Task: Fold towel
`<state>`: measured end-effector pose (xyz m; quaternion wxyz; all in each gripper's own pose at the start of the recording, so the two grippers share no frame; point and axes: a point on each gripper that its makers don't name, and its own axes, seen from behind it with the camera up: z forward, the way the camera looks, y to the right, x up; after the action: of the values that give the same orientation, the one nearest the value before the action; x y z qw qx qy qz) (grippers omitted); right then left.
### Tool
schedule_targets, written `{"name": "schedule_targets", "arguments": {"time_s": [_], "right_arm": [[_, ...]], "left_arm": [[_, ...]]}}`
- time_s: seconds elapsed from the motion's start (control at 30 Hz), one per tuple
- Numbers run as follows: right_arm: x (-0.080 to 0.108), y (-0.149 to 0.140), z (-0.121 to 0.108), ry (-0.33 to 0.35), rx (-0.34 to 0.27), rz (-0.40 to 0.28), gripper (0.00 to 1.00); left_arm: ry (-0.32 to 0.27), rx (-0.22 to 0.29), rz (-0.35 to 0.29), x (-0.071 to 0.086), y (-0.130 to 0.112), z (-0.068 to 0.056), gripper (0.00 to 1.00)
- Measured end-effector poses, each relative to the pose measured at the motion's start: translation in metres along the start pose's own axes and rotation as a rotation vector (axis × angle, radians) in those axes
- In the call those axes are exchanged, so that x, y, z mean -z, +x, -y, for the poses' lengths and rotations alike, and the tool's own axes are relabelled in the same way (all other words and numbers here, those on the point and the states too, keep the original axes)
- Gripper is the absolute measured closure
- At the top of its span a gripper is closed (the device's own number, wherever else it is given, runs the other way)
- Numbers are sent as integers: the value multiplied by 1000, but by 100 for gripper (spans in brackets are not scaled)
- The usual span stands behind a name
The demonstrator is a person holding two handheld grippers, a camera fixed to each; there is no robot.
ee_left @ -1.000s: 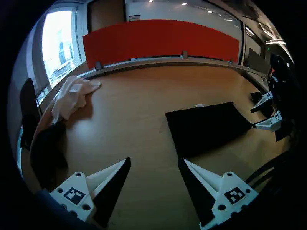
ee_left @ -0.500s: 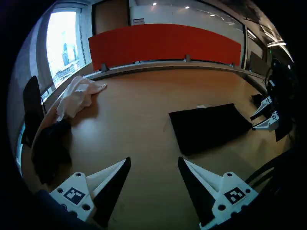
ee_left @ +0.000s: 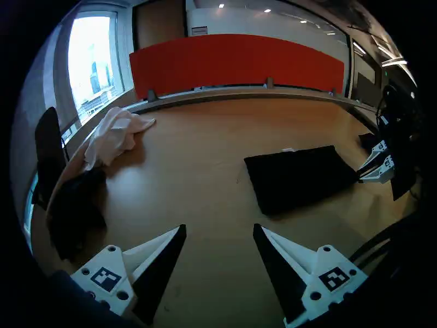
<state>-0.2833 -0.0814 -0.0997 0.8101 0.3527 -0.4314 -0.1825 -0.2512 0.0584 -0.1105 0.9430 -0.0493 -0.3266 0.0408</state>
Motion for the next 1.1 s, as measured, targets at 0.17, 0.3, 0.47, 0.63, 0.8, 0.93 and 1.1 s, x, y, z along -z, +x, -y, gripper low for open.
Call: {"name": "schedule_targets", "arguments": {"time_s": [0.17,0.3,0.47,0.63,0.8,0.93,1.1], "right_arm": [[-1,0,1,6,-2,0,72],[-2,1,1,10,-1,0,85],[-2,4,0,3,1,-10,97],[2,8,-1,-9,-4,-24,97],[8,12,-3,-17,-21,-37,97],[14,11,-4,-25,-31,-42,97],[23,8,-7,-37,-37,-43,97]], "left_arm": [[3,0,1,2,-2,3,9],[5,0,-1,3,-2,4,9],[6,-1,-3,4,-1,5,9],[6,-1,-4,3,0,6,9],[4,-5,-5,3,1,6,9],[3,-5,-8,4,3,6,9],[4,-5,-10,5,3,7,9]]}}
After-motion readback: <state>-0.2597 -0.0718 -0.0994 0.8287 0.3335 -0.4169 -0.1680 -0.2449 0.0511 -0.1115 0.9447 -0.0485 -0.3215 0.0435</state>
